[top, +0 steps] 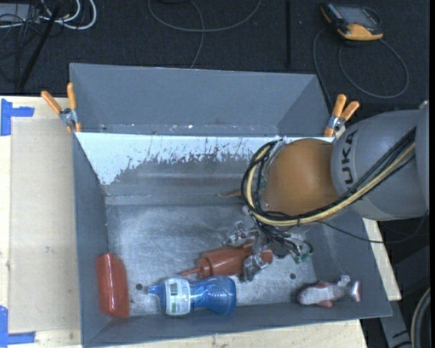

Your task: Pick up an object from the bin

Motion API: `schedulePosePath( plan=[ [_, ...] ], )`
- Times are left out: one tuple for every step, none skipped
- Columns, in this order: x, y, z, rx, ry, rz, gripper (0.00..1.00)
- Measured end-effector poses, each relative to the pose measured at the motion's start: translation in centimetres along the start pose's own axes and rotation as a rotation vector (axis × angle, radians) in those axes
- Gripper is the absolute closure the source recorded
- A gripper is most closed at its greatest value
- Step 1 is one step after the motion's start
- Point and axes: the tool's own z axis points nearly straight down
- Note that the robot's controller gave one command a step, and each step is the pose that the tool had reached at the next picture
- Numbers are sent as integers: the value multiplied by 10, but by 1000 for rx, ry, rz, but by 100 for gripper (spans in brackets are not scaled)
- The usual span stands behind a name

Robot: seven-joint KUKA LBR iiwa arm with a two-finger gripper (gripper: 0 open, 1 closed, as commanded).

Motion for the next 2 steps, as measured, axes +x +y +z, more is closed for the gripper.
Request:
schedulePosePath(
  plan=[
    [0, 0, 0, 0, 0, 0, 100],
    [10, 13, -38, 0, 3, 0, 100]
  ],
)
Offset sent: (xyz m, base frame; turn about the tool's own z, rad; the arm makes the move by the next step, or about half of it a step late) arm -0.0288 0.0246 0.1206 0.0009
